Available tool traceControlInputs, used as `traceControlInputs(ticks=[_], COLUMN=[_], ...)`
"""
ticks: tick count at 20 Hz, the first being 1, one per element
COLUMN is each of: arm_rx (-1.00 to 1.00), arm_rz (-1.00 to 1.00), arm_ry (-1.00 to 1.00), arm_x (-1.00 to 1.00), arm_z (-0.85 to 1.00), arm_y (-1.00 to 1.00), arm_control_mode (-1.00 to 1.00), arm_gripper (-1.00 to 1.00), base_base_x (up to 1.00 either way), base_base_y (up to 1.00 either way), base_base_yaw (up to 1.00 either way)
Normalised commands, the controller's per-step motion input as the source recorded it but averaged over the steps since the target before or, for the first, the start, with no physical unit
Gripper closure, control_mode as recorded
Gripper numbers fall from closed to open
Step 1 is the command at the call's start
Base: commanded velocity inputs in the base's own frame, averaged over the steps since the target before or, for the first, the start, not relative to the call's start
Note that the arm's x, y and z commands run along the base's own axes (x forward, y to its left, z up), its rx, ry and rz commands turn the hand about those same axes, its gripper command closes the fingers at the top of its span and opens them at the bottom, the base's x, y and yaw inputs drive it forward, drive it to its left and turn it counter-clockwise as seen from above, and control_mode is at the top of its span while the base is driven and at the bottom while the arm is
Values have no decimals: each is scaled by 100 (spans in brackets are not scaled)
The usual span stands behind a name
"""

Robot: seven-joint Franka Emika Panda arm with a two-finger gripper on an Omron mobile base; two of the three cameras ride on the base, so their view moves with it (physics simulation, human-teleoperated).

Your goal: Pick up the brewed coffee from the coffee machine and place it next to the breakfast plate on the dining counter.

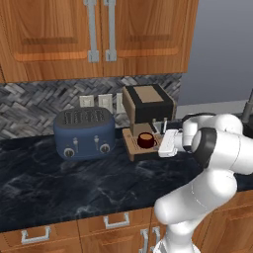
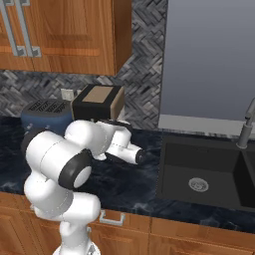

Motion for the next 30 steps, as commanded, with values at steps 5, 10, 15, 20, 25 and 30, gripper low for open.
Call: traceControlInputs(ticks=[5, 10, 15, 20, 25, 30], arm_rx=[0, 0, 0, 0, 0, 0], arm_rz=[0, 0, 0, 0, 0, 0], arm_ry=[0, 0, 0, 0, 0, 0], arm_x=[1, 0, 0, -5, -46, -64], arm_z=[0, 0, 0, 1, 23, 27], arm_y=[0, 0, 0, -1, -27, -26], arm_control_mode=[-100, -100, -100, -100, -100, -100], arm_gripper=[100, 100, 100, 100, 100, 100], base_base_x=[0, 0, 0, 0, 0, 0], base_base_y=[0, 0, 0, 0, 0, 0], base_base_yaw=[0, 0, 0, 0, 0, 0])
